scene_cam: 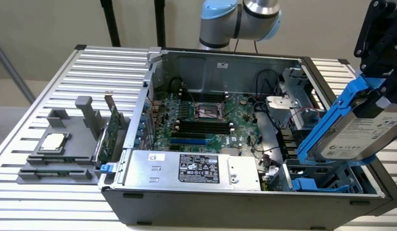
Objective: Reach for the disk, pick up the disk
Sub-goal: 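Pick up the disk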
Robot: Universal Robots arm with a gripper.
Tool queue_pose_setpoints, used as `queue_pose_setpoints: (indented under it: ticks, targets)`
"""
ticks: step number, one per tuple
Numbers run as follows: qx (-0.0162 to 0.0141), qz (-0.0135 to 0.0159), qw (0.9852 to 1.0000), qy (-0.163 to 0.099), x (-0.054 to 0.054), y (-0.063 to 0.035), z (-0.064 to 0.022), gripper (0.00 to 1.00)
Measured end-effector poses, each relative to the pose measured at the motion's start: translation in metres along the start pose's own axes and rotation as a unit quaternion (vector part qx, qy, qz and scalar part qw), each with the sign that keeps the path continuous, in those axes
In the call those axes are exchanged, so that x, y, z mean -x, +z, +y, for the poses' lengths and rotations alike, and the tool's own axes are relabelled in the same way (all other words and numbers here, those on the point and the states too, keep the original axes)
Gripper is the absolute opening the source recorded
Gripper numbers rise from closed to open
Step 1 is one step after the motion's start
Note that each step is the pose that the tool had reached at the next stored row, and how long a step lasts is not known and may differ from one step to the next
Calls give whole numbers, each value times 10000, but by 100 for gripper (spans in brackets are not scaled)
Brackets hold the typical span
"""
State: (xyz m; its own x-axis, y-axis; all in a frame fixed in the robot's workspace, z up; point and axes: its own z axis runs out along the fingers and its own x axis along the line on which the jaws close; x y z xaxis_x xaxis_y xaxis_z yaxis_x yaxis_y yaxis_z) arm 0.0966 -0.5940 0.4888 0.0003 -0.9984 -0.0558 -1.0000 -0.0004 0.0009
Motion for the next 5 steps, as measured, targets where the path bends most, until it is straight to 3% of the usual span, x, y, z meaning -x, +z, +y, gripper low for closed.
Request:
queue_pose_setpoints:
  ticks: [5]
  targets:
    - [0,-1,10000,0,-1,0,0,33]
